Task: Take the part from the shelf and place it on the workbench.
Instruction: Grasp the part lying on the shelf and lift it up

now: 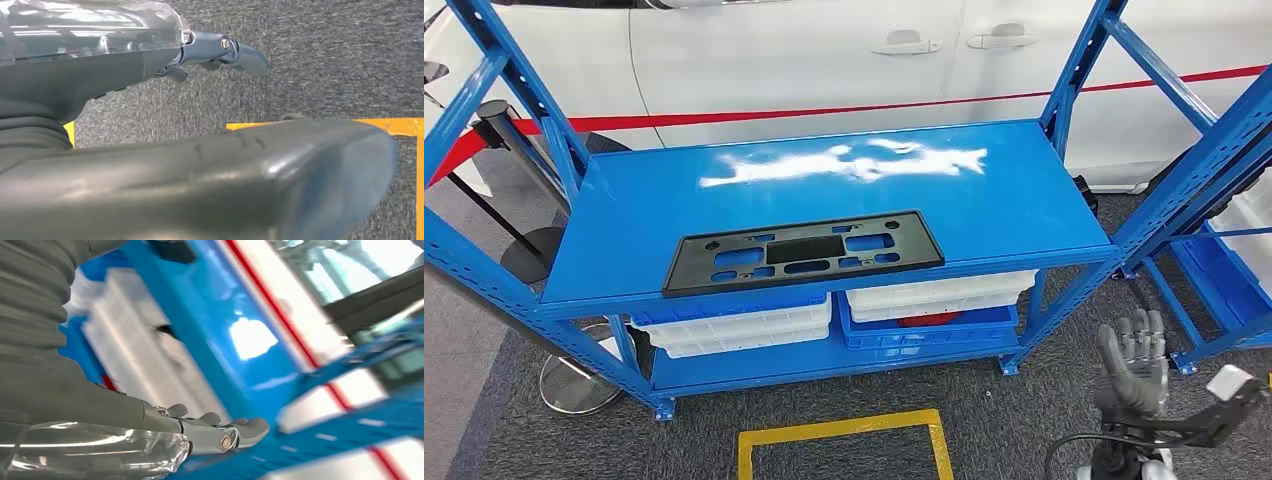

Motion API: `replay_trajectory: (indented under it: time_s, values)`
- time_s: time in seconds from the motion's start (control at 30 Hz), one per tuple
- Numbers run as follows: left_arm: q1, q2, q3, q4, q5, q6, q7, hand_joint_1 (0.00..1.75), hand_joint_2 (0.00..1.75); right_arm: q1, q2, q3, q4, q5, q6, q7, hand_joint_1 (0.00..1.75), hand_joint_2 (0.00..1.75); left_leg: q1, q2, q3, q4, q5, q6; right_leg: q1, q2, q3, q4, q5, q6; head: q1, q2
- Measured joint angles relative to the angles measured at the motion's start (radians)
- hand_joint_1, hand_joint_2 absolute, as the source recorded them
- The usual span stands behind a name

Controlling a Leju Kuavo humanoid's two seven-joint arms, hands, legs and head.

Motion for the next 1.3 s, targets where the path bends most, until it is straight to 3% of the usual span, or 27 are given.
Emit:
replay_trajectory:
  time_s: [0.33,0.47,0.53,0.6,0.63,0.67,0.7,0.77,0.83,0.9,0.97,1.0,1.1,1.13,1.17,1.2,1.3]
  values:
    - [-0.006,0.001,-0.029,0.007,-0.019,-0.013,-0.002,0.00,0.00,0.059,-0.061,-0.139,-0.269,0.059,0.062,-0.033,0.00,1.75,0.000,0.000,0.000,0.000,-0.001,0.001,0.000,0.000,0.000,0.000,0.000,0.000,0.000,0.000]
    - [-0.010,0.002,-0.042,0.007,-0.026,-0.014,-0.003,0.00,0.00,0.099,-0.102,-0.136,-0.374,0.143,0.050,-0.082,0.00,1.75,0.000,0.000,0.023,-0.042,0.012,0.023,-0.007,-0.002,0.013,-0.017,0.004,0.015,0.000,0.000]
    - [-0.012,0.001,-0.047,0.007,-0.029,-0.015,-0.003,0.00,0.00,0.113,-0.121,-0.122,-0.410,0.192,0.027,-0.104,0.00,1.75,0.007,0.002,0.044,-0.080,0.029,0.029,-0.007,-0.002,-0.018,0.051,-0.036,0.017,0.000,0.000]
    - [-0.013,0.000,-0.050,0.008,-0.032,-0.015,-0.003,0.00,0.00,0.127,-0.140,-0.092,-0.430,0.242,-0.001,-0.121,0.00,1.75,0.007,0.002,0.045,-0.086,0.031,0.029,-0.011,0.000,-0.089,0.176,-0.092,0.022,0.000,0.000]
    - [-0.013,0.000,-0.051,0.008,-0.033,-0.015,-0.003,0.00,0.00,0.132,-0.150,-0.072,-0.437,0.266,-0.014,-0.127,0.00,1.75,0.008,0.001,0.044,-0.083,0.029,0.027,-0.016,0.000,-0.117,0.218,-0.100,0.026,0.000,0.000]
    - [-0.013,0.000,-0.053,0.009,-0.034,-0.015,-0.003,0.00,0.00,0.136,-0.159,-0.048,-0.442,0.290,-0.026,-0.131,0.00,1.75,0.010,0.000,0.044,-0.078,0.026,0.022,-0.022,-0.001,-0.128,0.229,-0.088,0.032,0.000,0.000]
    - [-0.012,0.000,-0.054,0.010,-0.035,-0.015,-0.003,0.00,0.00,0.137,-0.168,-0.023,-0.446,0.313,-0.035,-0.133,0.00,1.75,0.014,-0.001,0.043,-0.070,0.021,0.015,-0.028,-0.001,-0.121,0.201,-0.056,0.039,0.000,0.000]
    - [-0.012,0.000,-0.057,0.012,-0.035,-0.015,-0.004,0.00,0.00,0.136,-0.180,0.030,-0.450,0.360,-0.049,-0.133,0.00,1.75,0.022,-0.003,0.036,-0.042,0.003,-0.004,-0.038,0.002,-0.078,0.090,0.012,0.053,0.000,0.000]
    - [-0.014,0.002,-0.060,0.013,-0.036,-0.015,-0.005,0.00,0.00,0.136,-0.188,0.083,-0.455,0.411,-0.063,-0.128,0.00,1.75,0.022,-0.007,0.022,-0.012,-0.013,-0.022,-0.040,0.009,-0.058,0.033,0.033,0.044,-0.001,0.000]
    - [-0.015,0.002,-0.065,0.014,-0.038,-0.014,-0.007,0.00,0.00,0.136,-0.193,0.133,-0.459,0.466,-0.083,-0.120,0.00,1.75,0.020,-0.010,0.015,-0.003,-0.016,-0.033,-0.036,0.013,-0.067,0.043,0.026,0.020,-0.002,0.000]
    - [-0.014,0.002,-0.071,0.014,-0.041,-0.014,-0.008,0.00,0.00,0.134,-0.196,0.175,-0.461,0.525,-0.107,-0.112,0.00,1.75,0.025,-0.009,0.011,0.007,-0.025,-0.040,-0.033,0.009,-0.070,0.046,0.025,0.004,-0.002,0.000]
    - [-0.014,0.002,-0.073,0.014,-0.043,-0.014,-0.008,0.00,0.00,0.134,-0.196,0.192,-0.463,0.555,-0.120,-0.108,0.00,1.75,0.026,-0.007,-0.001,0.036,-0.043,-0.042,-0.032,0.007,-0.070,0.046,0.025,-0.002,-0.002,0.000]
    - [-0.016,0.002,-0.079,0.014,-0.049,-0.015,-0.008,0.00,0.00,0.132,-0.198,0.238,-0.466,0.656,-0.161,-0.096,0.00,1.75,0.024,-0.001,-0.093,0.225,-0.133,-0.042,-0.024,0.001,-0.070,0.045,0.024,-0.013,-0.002,0.000]
    - [-0.016,0.002,-0.081,0.014,-0.051,-0.015,-0.008,0.00,0.00,0.132,-0.198,0.254,-0.465,0.691,-0.175,-0.092,0.00,1.75,0.023,-0.001,-0.122,0.280,-0.147,-0.038,-0.020,0.000,-0.070,0.045,0.023,-0.016,-0.002,0.000]
    - [-0.015,0.002,-0.082,0.014,-0.053,-0.016,-0.007,0.00,0.00,0.130,-0.198,0.269,-0.465,0.725,-0.189,-0.088,0.00,1.75,0.021,-0.001,-0.136,0.300,-0.142,-0.033,-0.016,0.000,-0.068,0.045,0.021,-0.018,-0.002,0.000]
    - [-0.015,0.002,-0.085,0.014,-0.055,-0.016,-0.007,0.00,0.00,0.128,-0.198,0.284,-0.464,0.758,-0.201,-0.084,0.00,1.75,0.018,-0.001,-0.132,0.281,-0.117,-0.025,-0.012,0.000,-0.066,0.045,0.019,-0.020,-0.002,0.000]
    - [-0.016,0.003,-0.092,0.015,-0.059,-0.017,-0.006,0.00,0.00,0.114,-0.197,0.331,-0.457,0.856,-0.241,-0.075,0.00,1.75,-0.001,-0.001,-0.055,0.091,-0.015,0.012,-0.003,0.001,-0.058,0.045,0.013,-0.022,-0.002,0.000]
